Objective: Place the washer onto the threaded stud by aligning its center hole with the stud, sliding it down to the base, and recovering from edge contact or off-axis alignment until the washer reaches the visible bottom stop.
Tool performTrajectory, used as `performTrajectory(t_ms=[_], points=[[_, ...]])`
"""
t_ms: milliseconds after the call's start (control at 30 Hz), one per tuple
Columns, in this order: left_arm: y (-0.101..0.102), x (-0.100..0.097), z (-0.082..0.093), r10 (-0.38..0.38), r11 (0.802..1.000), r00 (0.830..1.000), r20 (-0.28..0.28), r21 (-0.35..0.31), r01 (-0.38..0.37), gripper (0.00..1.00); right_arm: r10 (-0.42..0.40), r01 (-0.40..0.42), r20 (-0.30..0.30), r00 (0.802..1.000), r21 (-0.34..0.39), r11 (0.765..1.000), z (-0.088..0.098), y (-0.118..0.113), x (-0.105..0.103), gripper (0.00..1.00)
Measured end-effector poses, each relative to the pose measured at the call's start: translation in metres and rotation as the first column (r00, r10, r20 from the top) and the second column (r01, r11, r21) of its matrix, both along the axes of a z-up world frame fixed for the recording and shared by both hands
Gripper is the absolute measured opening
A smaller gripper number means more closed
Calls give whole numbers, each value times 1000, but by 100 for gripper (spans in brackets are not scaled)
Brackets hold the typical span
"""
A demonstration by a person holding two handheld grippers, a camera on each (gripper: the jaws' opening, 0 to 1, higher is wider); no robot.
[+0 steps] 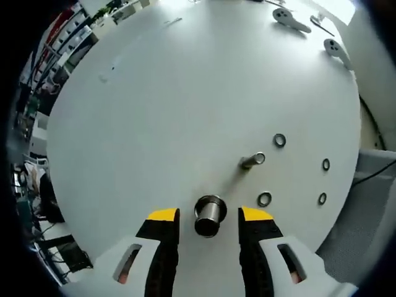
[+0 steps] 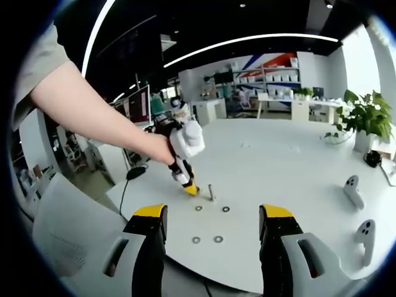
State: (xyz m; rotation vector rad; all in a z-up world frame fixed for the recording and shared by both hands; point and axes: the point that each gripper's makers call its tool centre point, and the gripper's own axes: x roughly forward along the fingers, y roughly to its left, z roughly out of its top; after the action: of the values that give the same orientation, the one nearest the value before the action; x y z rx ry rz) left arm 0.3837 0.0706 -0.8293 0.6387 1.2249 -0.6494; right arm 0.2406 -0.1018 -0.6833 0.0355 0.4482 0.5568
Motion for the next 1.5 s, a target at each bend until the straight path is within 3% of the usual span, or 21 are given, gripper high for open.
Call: performTrajectory(t_ms=[167,267,367,467,533,700,833,967,1100,1267,1500], points=[[-6,0,26,-34,998,995,94,-56,39,41,34,-34,-13,999,4,999,-2,6,-2,61],[-1,-6,44,4,995,989,146,-103,11,39,51,-51,-6,999,3,999,-1,10,-3,61],[5,-13,44,57,981,989,134,-194,-31,40,71,-71,-13,997,0,997,-2,13,-5,61],[19,-15,51,88,977,981,170,-206,-52,40,92,-92,-14,996,-7,996,-3,17,-7,61],[23,-16,58,145,961,971,190,-259,-93,40,103,-103,-16,995,-6,995,-3,18,-8,61],[34,-35,73,189,949,958,214,-291,-123,39,115,-115,-19,993,4,993,-3,20,-9,61],[35,-43,84,195,945,949,249,-306,-114,39,135,-135,-15,991,2,991,-2,24,-11,61],[30,-45,100,230,923,930,286,-368,-115,39,127,-127,-17,992,-10,992,-4,22,-10,61],[29,-52,108,192,928,928,319,-367,-66,39,128,-128,-15,992,-26,991,-4,21,-10,61],[31,-63,124,226,896,912,343,-441,-56,39,99,-100,-25,995,-54,994,-8,15,-8,61],[41,-92,136,224,877,898,379,-480,-17,39,81,-84,-30,996,-81,993,-11,11,-6,62]])
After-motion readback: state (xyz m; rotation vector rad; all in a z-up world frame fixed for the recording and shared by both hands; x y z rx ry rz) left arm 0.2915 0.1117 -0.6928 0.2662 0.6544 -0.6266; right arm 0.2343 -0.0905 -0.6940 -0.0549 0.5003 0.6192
